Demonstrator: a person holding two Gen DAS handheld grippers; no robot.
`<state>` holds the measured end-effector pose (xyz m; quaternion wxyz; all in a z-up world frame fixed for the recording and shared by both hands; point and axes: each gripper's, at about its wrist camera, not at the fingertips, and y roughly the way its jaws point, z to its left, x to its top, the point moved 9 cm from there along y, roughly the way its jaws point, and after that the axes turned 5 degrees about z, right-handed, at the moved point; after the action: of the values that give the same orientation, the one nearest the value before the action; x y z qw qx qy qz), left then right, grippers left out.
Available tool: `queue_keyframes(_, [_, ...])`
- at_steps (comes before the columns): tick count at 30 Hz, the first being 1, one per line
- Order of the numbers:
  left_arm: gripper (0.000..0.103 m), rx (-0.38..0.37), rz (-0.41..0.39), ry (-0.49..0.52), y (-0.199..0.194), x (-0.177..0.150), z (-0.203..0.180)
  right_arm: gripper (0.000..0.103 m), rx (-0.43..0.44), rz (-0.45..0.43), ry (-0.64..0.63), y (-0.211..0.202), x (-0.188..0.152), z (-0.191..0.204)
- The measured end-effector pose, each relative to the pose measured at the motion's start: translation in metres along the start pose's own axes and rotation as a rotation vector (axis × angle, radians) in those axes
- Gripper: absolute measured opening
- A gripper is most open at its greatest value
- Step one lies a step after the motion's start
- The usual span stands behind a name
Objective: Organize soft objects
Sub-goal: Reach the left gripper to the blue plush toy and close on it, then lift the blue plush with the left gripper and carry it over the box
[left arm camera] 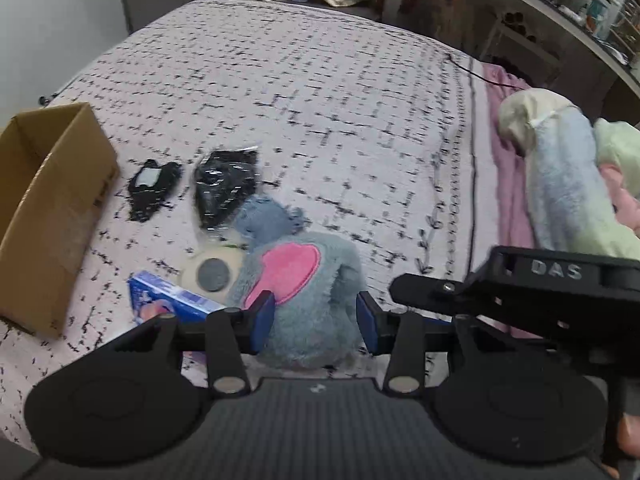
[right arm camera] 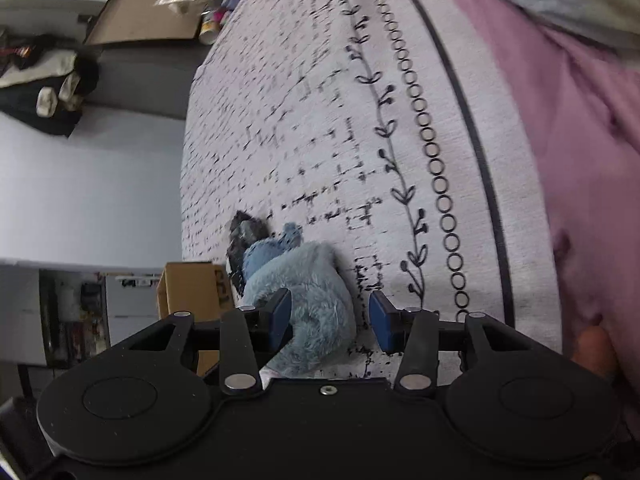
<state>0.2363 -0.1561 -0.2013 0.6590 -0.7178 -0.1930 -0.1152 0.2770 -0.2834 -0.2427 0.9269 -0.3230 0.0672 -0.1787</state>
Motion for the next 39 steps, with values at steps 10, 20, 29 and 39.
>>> queue_keyframes(10, [0.024, -0.082, -0.017, -0.162, 0.005, 0.006, 0.034, 0.045, 0.021, 0.037, -0.087, 0.008, -0.009, 0.018])
queue_keyframes(20, [0.022, -0.193, -0.014, -0.249, 0.005, 0.002, 0.049, 0.045, -0.072, 0.024, -0.119, 0.014, -0.011, 0.020])
queue_keyframes(29, [0.020, -0.285, 0.032, -0.324, 0.009, -0.001, 0.053, 0.036, -0.149, 0.025, -0.180, 0.027, -0.012, 0.025])
queue_keyframes(39, [0.020, -0.318, -0.003, -0.304, -0.013, 0.001, 0.051, 0.020, -0.165, -0.044, -0.279, 0.011, -0.022, 0.047])
